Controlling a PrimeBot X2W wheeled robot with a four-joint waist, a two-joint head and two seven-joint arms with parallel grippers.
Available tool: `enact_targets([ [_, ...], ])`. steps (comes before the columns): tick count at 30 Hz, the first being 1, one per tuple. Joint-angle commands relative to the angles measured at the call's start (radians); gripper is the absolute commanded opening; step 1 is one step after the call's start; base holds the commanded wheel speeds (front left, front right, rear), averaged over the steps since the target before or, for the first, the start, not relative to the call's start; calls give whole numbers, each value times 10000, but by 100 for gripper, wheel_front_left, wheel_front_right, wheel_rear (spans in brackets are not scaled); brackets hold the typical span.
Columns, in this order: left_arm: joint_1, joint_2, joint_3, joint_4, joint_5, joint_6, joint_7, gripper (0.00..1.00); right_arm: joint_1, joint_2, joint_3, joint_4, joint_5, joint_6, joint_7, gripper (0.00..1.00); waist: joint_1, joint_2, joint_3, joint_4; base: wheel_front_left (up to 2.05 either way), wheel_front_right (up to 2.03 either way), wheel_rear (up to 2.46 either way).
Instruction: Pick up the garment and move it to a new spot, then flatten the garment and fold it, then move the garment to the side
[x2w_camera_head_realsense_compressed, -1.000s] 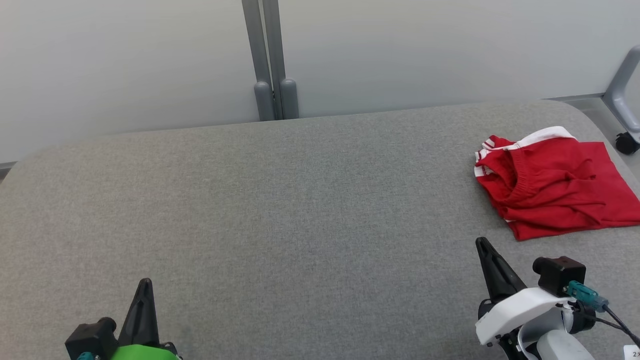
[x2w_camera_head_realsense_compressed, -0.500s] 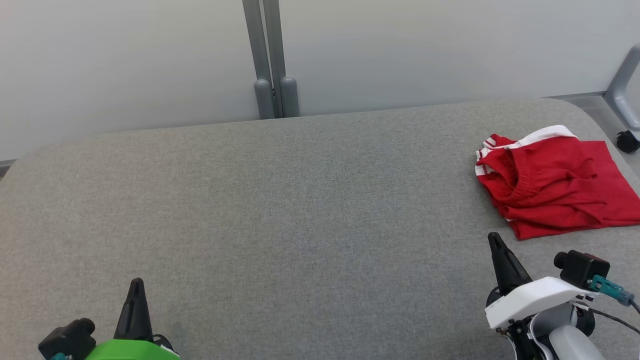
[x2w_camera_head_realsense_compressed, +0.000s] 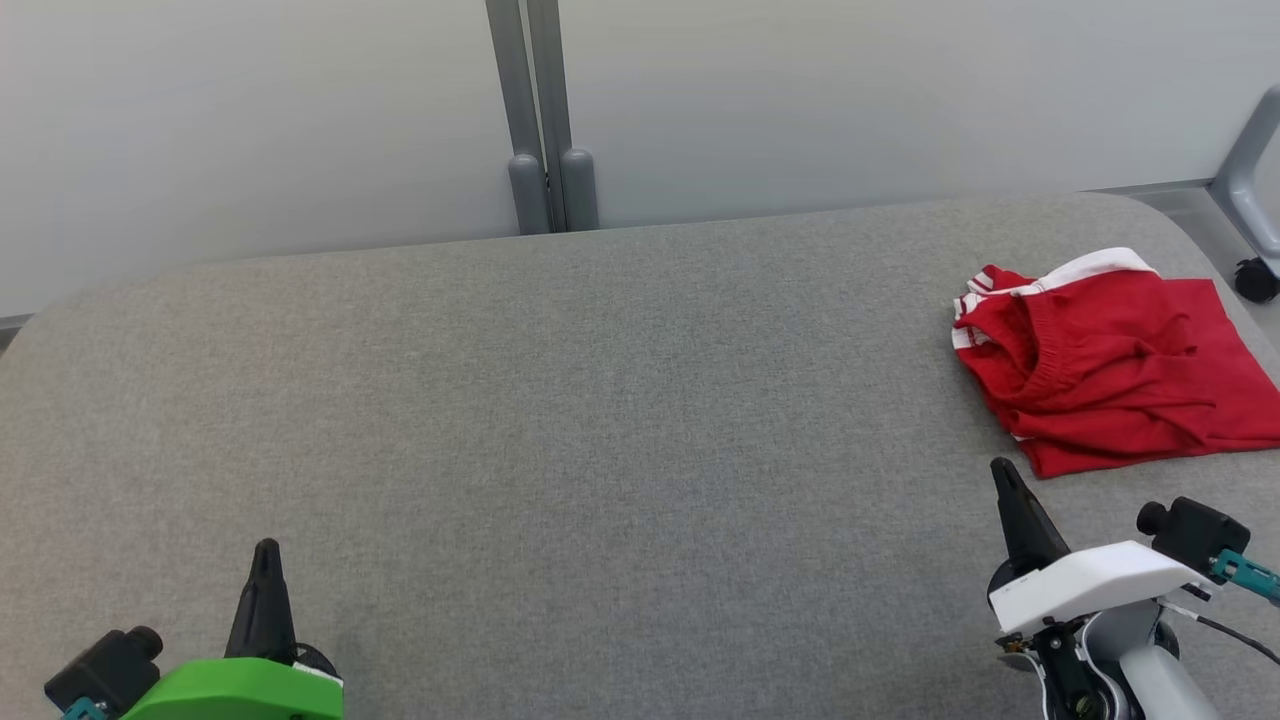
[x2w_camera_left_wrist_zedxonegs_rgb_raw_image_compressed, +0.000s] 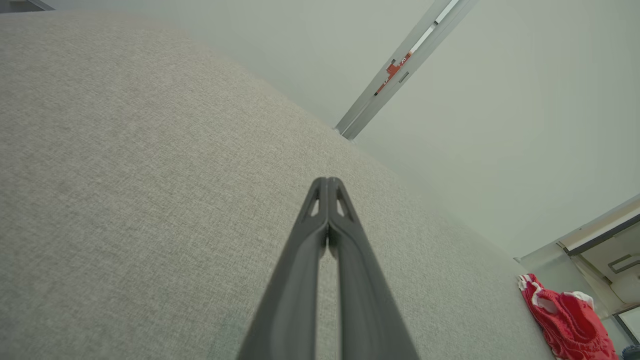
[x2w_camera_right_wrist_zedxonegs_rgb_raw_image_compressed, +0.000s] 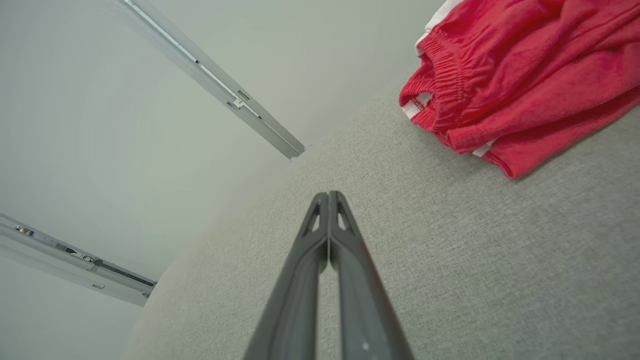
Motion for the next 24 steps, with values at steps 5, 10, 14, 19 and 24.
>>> enact_targets([
  [5, -385, 59, 55, -161, -964, -18, 208, 0, -142, 55, -256, -255, 768, 0, 236, 0, 0, -1, 22, 4, 0, 0, 0],
  [10, -451, 61, 72, -175, -1592, -21, 369, 0, -131, 115, -402, -316, 1291, 0, 399, 0, 0, -1, 41, 7, 0, 0, 0],
  [14, -510, 63, 88, -184, -2091, -23, 503, 0, -122, 167, -516, -364, 1700, 0, 528, 0, 0, -1, 57, 10, 0, 0, 0],
  [19, -573, 65, 105, -198, -2692, -25, 658, 0, -111, 226, -657, -424, 2204, 0, 687, 0, 0, -1, 77, 14, 0, 0, 0],
  [24, -636, 68, 121, -210, -3240, -28, 799, 0, -100, 283, -782, -477, 2657, 1, 835, 0, 0, -1, 96, 17, 0, 0, 0],
])
